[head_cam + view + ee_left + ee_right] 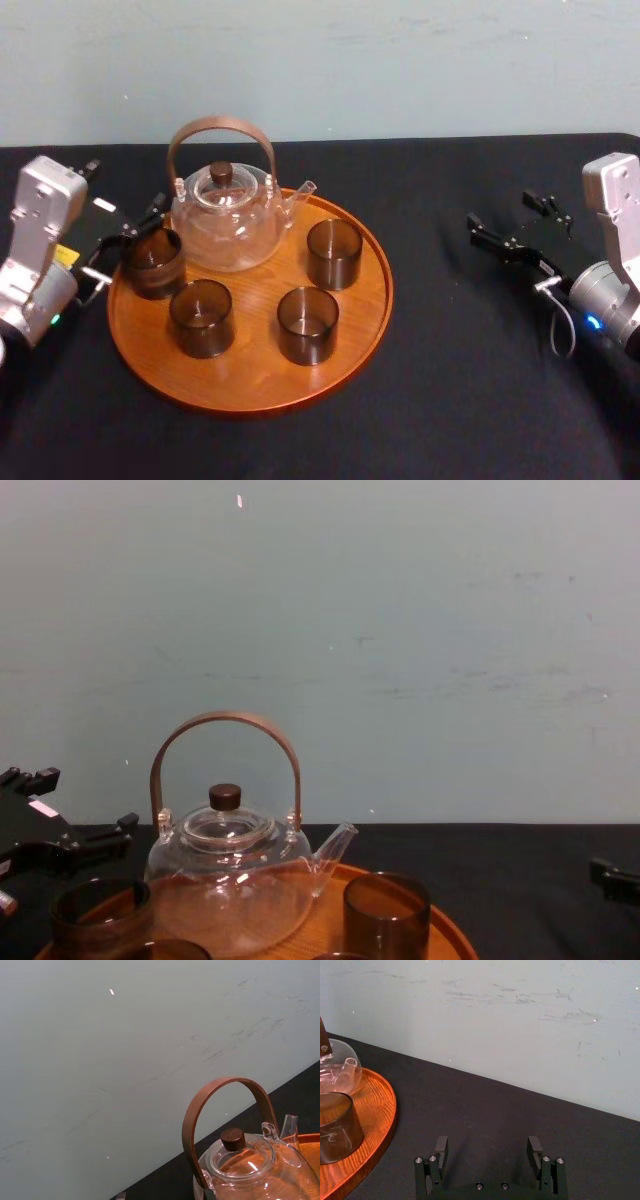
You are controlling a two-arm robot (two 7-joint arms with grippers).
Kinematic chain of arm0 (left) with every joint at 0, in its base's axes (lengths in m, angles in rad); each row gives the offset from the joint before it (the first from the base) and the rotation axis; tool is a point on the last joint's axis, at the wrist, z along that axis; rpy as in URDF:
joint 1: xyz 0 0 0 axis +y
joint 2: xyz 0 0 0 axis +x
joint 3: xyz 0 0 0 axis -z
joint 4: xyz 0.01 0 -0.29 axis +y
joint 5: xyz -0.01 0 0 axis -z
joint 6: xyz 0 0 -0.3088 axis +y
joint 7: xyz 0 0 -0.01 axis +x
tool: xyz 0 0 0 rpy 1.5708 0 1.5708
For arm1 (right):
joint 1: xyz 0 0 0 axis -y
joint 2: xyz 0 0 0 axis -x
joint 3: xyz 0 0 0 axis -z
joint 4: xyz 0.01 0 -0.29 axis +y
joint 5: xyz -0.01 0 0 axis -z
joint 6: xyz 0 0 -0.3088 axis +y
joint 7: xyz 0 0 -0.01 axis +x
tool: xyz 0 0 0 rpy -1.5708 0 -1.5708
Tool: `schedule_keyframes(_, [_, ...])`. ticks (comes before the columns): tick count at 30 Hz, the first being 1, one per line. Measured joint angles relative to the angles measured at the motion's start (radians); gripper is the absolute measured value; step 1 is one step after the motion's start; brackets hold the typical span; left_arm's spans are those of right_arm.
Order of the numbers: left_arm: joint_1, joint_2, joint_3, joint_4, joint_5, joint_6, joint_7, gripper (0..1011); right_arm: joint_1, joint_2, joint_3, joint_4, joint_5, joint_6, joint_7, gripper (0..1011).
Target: Pick up the glass from the table and place it on the tray.
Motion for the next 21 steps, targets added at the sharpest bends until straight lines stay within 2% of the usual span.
schedule_keyframes(21, [0.000, 0.000, 0.000, 0.000, 0.000, 0.000, 0.000, 1001, 0.000, 0.001, -0.001, -0.002, 0.002, 0.000, 0.000, 1002])
